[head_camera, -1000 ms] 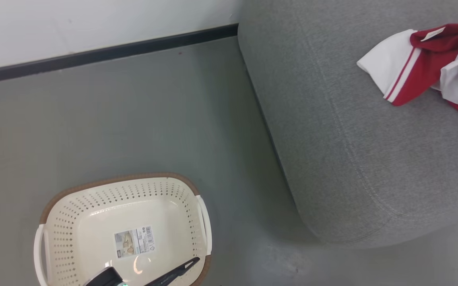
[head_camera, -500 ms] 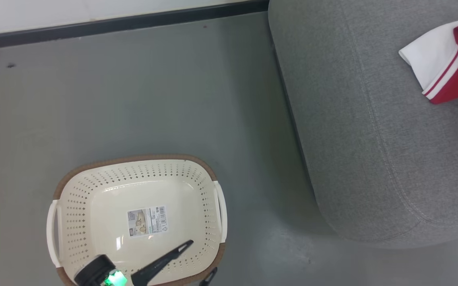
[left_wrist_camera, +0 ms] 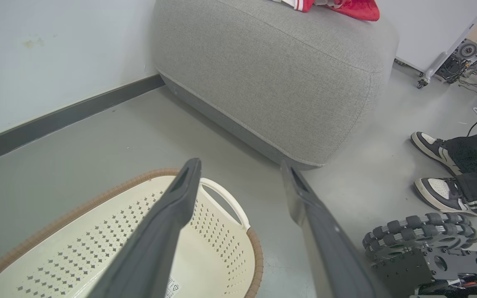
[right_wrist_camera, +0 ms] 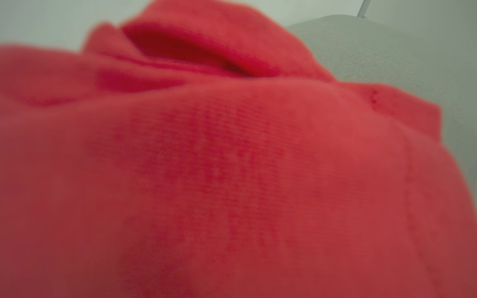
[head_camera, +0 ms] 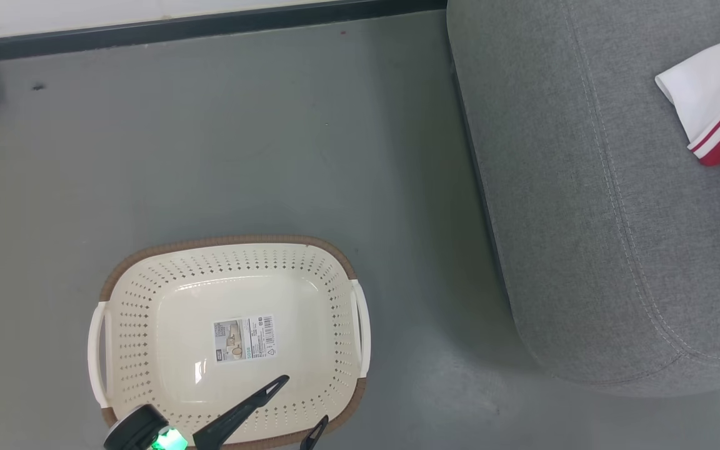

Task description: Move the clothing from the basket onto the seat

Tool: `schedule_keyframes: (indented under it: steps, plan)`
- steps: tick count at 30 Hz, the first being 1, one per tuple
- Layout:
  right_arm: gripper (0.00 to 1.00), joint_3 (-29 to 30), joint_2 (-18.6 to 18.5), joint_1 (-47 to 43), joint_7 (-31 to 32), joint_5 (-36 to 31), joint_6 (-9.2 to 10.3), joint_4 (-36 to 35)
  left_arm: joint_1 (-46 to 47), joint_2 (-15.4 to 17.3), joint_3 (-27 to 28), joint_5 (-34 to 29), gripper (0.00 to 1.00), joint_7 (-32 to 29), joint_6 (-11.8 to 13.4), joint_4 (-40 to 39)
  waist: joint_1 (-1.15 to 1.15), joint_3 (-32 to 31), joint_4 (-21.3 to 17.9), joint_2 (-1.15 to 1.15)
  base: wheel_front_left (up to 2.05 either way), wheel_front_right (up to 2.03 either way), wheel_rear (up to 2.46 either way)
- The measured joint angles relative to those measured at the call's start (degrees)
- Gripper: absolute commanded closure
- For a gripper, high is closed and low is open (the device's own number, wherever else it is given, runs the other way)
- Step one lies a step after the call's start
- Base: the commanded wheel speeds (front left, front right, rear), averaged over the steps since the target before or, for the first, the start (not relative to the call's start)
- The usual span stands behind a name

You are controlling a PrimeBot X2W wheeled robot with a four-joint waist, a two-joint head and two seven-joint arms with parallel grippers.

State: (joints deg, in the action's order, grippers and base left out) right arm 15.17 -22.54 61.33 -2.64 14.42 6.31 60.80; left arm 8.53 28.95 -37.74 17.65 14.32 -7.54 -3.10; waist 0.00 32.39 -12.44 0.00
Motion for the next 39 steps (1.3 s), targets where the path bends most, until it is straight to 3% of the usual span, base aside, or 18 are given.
schedule_keyframes:
  steps: [5,6,7,20,35,39]
  plan:
    - [1.0,-0.7,-0.12,0.43,-0.71,-0.73,0.25,1.21,0.02,-0.14,0.08,-0.01,0.0,0.0,0.0,0.07,0.0,-0.26,0.12,0.0,0.0,0.0,0.0]
    - [0.2,-0.77,-0.11,0.44,-1.04,-0.83,0.25,1.53,0.02,-0.14,0.15,-0.01,0.0,0.0,0.0,0.13,0.01,-0.39,0.09,0.0,0.0,0.0,0.0]
    - [0.0,-0.9,-0.1,0.44,-1.09,-0.94,0.25,1.83,0.02,-0.13,0.19,-0.01,0.0,0.0,0.0,0.19,0.0,-0.55,0.04,0.0,0.0,0.0,0.0]
    - [0.0,-2.77,0.02,-1.23,-3.19,-2.98,0.15,6.8,0.04,-2.0,-0.48,-0.01,0.0,0.0,0.0,1.09,0.0,-3.82,-1.46,0.0,0.0,0.0,0.0]
    - [0.0,-5.44,-1.33,-6.3,2.83,-4.37,-5.59,12.23,0.02,-6.54,-2.99,0.15,0.0,0.0,0.0,3.96,0.0,-10.56,-3.18,0.0,0.0,0.0,0.0]
    - [0.0,-5.19,-3.28,-6.92,5.46,-4.37,-5.83,12.5,-0.25,-7.86,-3.3,0.42,0.0,0.0,0.0,4.46,0.0,-12.31,-3.53,0.0,0.0,0.0,0.0]
